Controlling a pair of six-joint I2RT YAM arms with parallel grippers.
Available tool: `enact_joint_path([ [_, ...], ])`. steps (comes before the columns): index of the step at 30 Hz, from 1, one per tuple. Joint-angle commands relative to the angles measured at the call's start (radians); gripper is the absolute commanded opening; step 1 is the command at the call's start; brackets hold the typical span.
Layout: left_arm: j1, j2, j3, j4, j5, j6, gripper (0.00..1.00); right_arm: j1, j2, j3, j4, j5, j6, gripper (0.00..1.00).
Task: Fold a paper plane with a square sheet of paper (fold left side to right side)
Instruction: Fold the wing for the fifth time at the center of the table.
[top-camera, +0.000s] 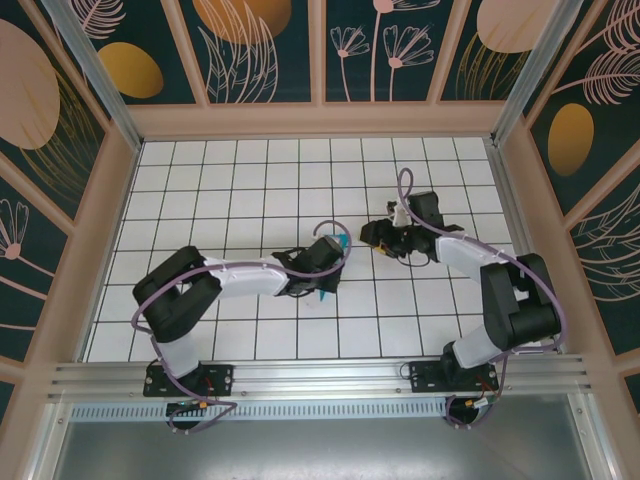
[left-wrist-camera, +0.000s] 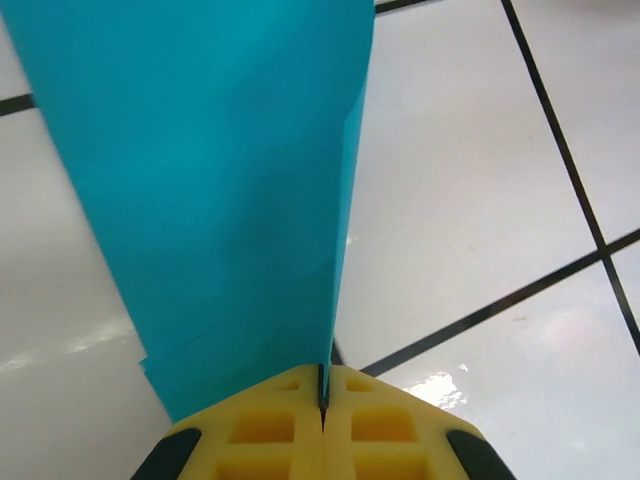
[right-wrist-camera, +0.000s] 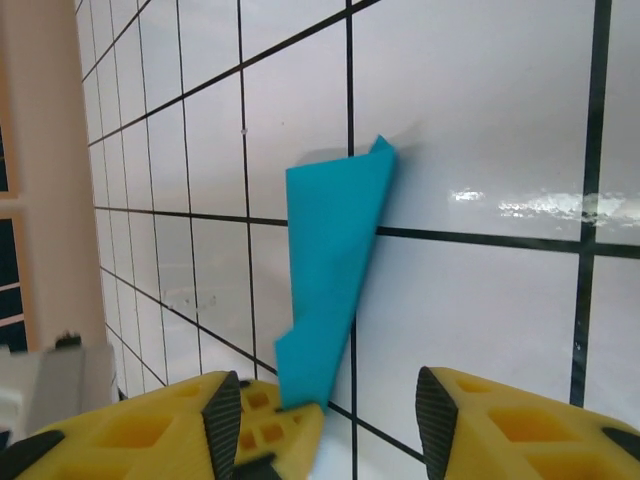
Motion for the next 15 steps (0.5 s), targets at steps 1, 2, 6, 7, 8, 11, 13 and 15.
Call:
enact_joint_path([
  [1, 0.044, -0.051, -0.070, 0.139, 0.122, -0.063, 0.02, 0.010, -0.034, -0.056, 0.043, 0.020, -0.013, 0.54],
  [2, 0.055, -0.074, -0.089, 0.170, 0.151, -0.080, 0.01, 0.021, -0.036, -0.067, 0.062, 0.022, -0.004, 0.54],
  [6, 0.093, -0.100, -0.173, 0.318, 0.263, -0.152, 0.01, 0.072, -0.023, -0.100, 0.126, 0.040, 0.029, 0.55],
  [7, 0.099, -0.103, -0.182, 0.332, 0.272, -0.163, 0.01, 0.084, -0.016, -0.102, 0.138, 0.047, 0.035, 0.55],
  [8, 0.106, -0.107, -0.194, 0.347, 0.281, -0.173, 0.01, 0.095, -0.007, -0.104, 0.152, 0.052, 0.042, 0.55],
  [11, 0.127, -0.117, -0.233, 0.419, 0.326, -0.218, 0.02, 0.126, 0.034, -0.095, 0.188, 0.059, 0.057, 0.56],
  [13, 0.136, -0.116, -0.251, 0.458, 0.353, -0.244, 0.02, 0.146, 0.065, -0.079, 0.201, 0.063, 0.062, 0.56],
  [15, 0.137, -0.109, -0.258, 0.473, 0.361, -0.258, 0.02, 0.167, 0.096, -0.055, 0.208, 0.065, 0.064, 0.56],
])
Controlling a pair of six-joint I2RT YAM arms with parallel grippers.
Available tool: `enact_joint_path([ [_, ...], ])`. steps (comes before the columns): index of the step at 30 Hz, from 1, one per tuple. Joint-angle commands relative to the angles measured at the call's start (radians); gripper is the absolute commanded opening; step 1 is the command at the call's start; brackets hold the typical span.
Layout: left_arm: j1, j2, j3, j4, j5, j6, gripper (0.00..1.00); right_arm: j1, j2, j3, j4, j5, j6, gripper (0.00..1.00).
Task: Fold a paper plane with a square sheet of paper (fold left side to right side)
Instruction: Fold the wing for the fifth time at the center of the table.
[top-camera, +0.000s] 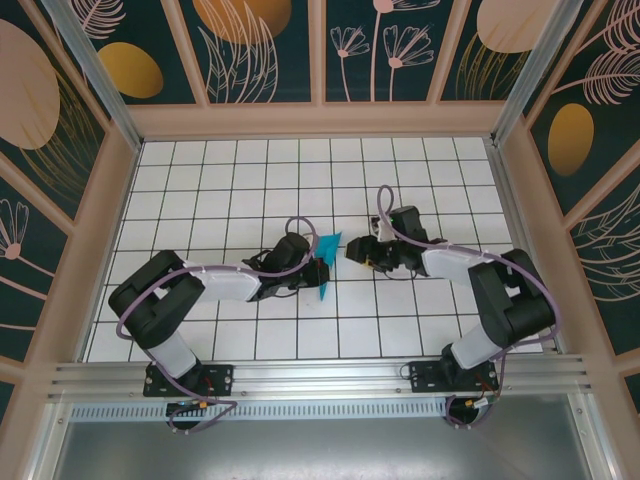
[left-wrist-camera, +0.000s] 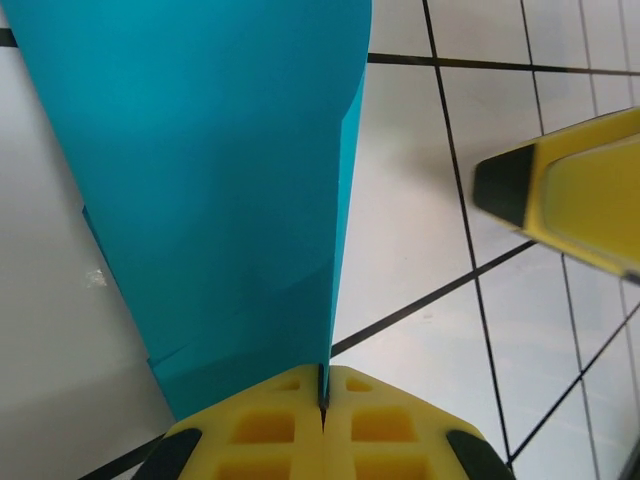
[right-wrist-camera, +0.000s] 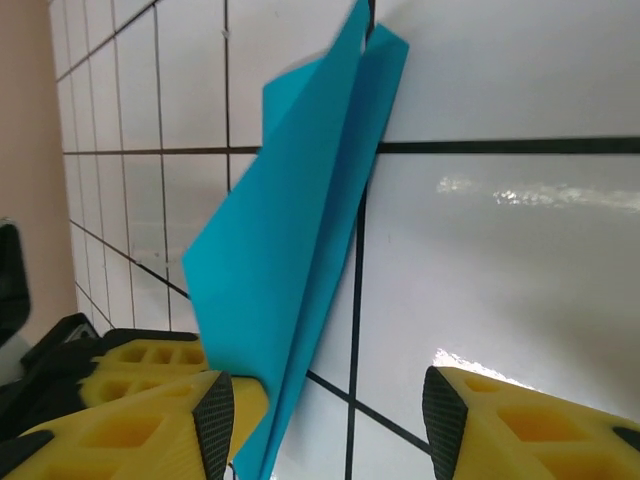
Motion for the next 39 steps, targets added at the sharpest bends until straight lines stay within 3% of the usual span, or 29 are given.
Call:
enact_joint_path([
  [1, 0.009, -0.011, -0.017, 0.108, 0.063, -0.062, 0.02, 0.034, 0.054, 0.046, 0.051, 0.016, 0.017, 0.56],
  [17, 0.014, 0.069, -0.033, 0.176, 0.106, -0.138, 0.02, 0.071, 0.130, 0.114, 0.018, 0.036, 0.014, 0.58],
  [23, 0.014, 0.083, -0.038, 0.195, 0.112, -0.153, 0.02, 0.072, 0.144, 0.121, -0.016, 0.045, 0.007, 0.50],
  [34, 0.017, 0.103, -0.039, 0.217, 0.124, -0.167, 0.02, 0.078, 0.193, 0.146, -0.046, 0.048, 0.007, 0.49],
  [39, 0.019, 0.110, -0.035, 0.218, 0.129, -0.167, 0.08, 0.078, 0.218, 0.164, -0.070, 0.052, 0.005, 0.46],
])
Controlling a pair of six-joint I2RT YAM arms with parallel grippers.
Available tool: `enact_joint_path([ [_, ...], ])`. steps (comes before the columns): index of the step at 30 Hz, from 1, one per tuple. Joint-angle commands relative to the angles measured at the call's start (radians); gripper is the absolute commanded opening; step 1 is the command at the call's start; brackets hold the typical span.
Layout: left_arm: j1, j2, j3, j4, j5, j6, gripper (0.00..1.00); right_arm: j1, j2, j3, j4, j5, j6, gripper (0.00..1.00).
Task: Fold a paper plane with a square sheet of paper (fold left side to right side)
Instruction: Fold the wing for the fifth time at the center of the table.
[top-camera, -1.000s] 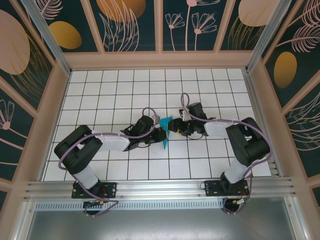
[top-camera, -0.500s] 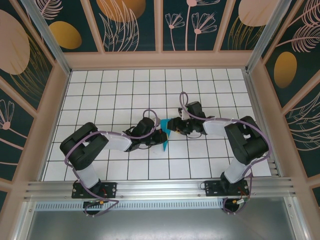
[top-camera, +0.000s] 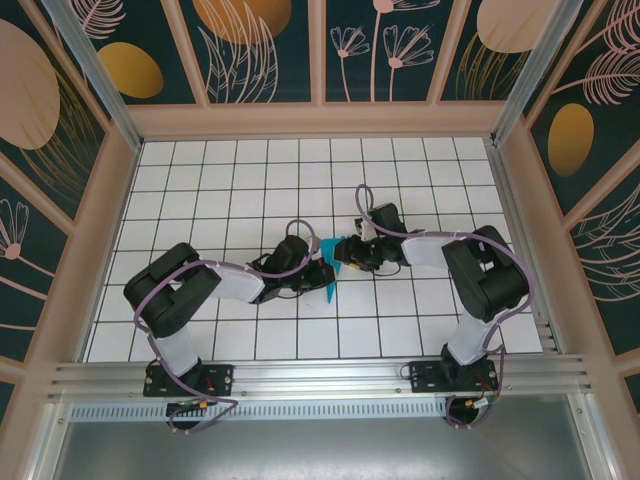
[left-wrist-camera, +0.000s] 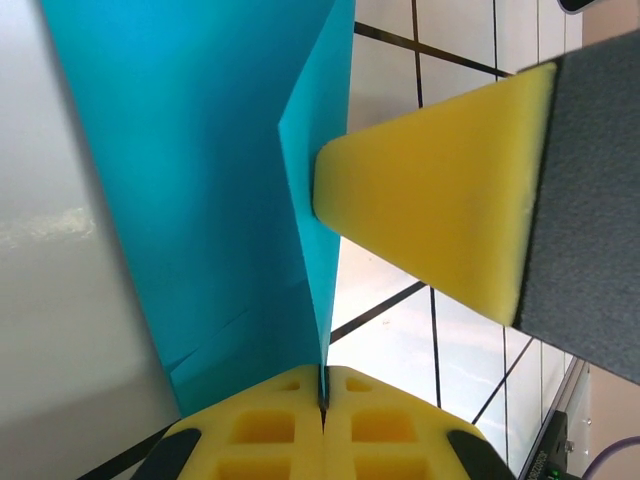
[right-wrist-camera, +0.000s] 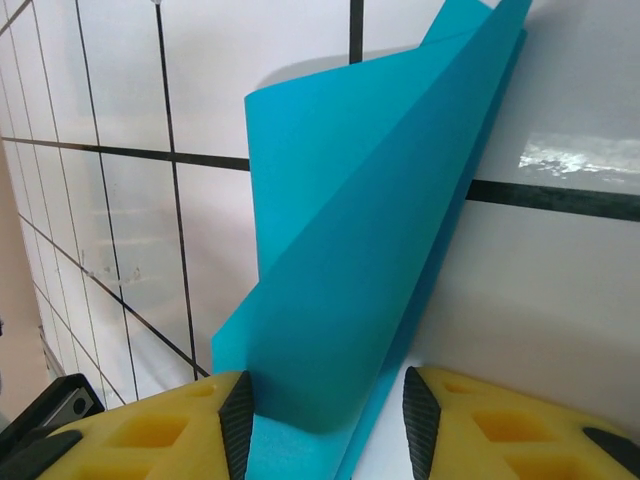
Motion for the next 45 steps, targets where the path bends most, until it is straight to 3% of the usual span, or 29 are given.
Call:
enact_joint_path([
  [1, 0.007, 0.012, -0.005, 0.025, 0.018, -0.012, 0.09, 0.012, 0.032, 0.030, -0.044, 0.019, -0.006, 0.46],
  [21, 0.025, -0.112, -0.021, -0.028, 0.009, 0.007, 0.29, 0.012, 0.060, 0.034, -0.056, 0.027, -0.020, 0.45],
  [27, 0.107, -0.173, -0.064, -0.011, 0.055, -0.039, 0.32, 0.012, 0.057, 0.032, -0.049, 0.020, -0.023, 0.45],
  [34, 0.186, -0.091, -0.026, 0.037, 0.156, -0.058, 0.30, 0.012, 0.056, 0.029, -0.042, 0.014, -0.023, 0.45],
  [45, 0.194, 0.072, 0.079, 0.060, 0.188, -0.087, 0.27, 0.012, 0.056, 0.027, -0.037, 0.005, -0.025, 0.45],
])
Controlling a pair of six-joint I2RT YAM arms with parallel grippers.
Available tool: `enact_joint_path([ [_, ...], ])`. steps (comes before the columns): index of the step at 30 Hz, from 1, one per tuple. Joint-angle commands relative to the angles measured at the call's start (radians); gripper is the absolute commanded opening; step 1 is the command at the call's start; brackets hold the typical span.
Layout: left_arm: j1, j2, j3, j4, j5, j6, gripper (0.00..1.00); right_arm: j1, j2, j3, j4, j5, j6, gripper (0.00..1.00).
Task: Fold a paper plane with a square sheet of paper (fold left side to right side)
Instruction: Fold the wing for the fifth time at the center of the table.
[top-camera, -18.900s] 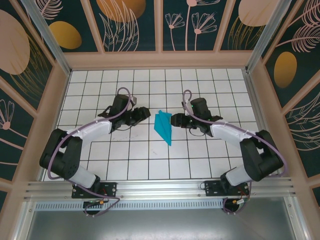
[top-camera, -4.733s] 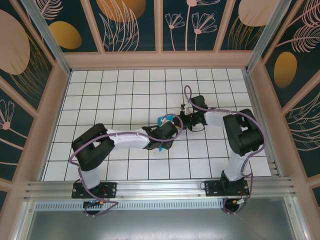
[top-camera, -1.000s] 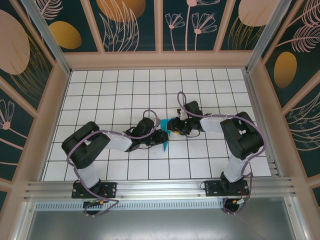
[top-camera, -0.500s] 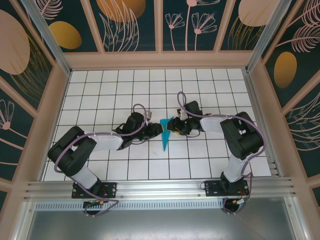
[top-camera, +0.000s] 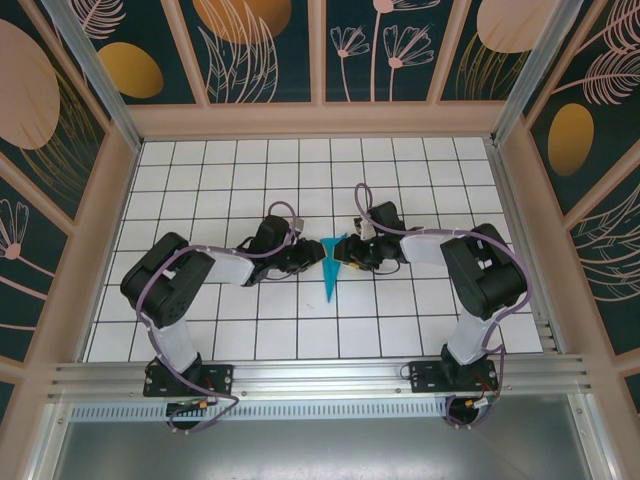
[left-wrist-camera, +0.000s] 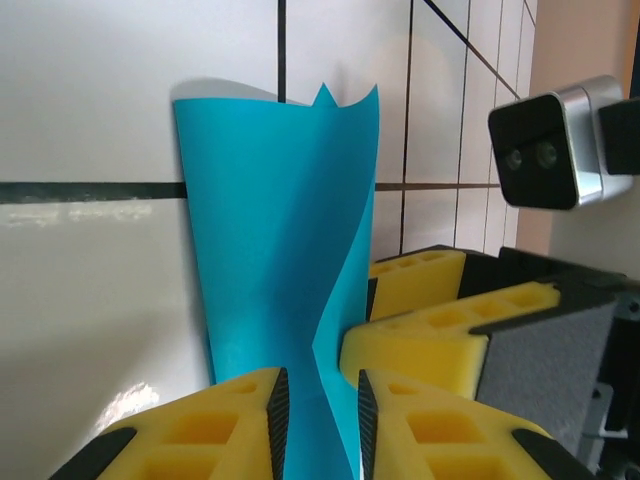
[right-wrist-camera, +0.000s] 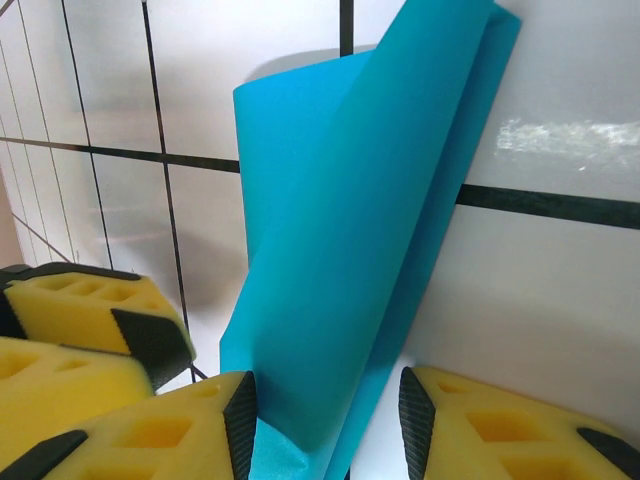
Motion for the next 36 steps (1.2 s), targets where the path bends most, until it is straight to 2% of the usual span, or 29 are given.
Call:
enact_joint_path([
  [1, 0.008, 0.041, 0.031, 0.041, 0.026, -0.030, 0.27, 0.012, 0.041, 0.003, -0.001, 0.008, -0.021, 0.45],
  [20, 0.008, 0.115, 0.075, 0.088, 0.046, -0.073, 0.25, 0.015, 0.051, 0.000, 0.005, -0.003, -0.021, 0.46],
  [23, 0.009, 0.117, 0.079, 0.083, 0.042, -0.071, 0.23, 0.015, 0.053, 0.000, 0.005, -0.004, -0.023, 0.46],
  [29, 0.008, 0.108, 0.081, 0.048, 0.016, -0.046, 0.10, 0.015, 0.055, 0.003, 0.005, -0.009, -0.024, 0.46],
  [36, 0.011, 0.101, 0.083, -0.005, -0.012, -0.011, 0.05, 0.015, 0.043, 0.008, 0.003, -0.015, -0.027, 0.49],
])
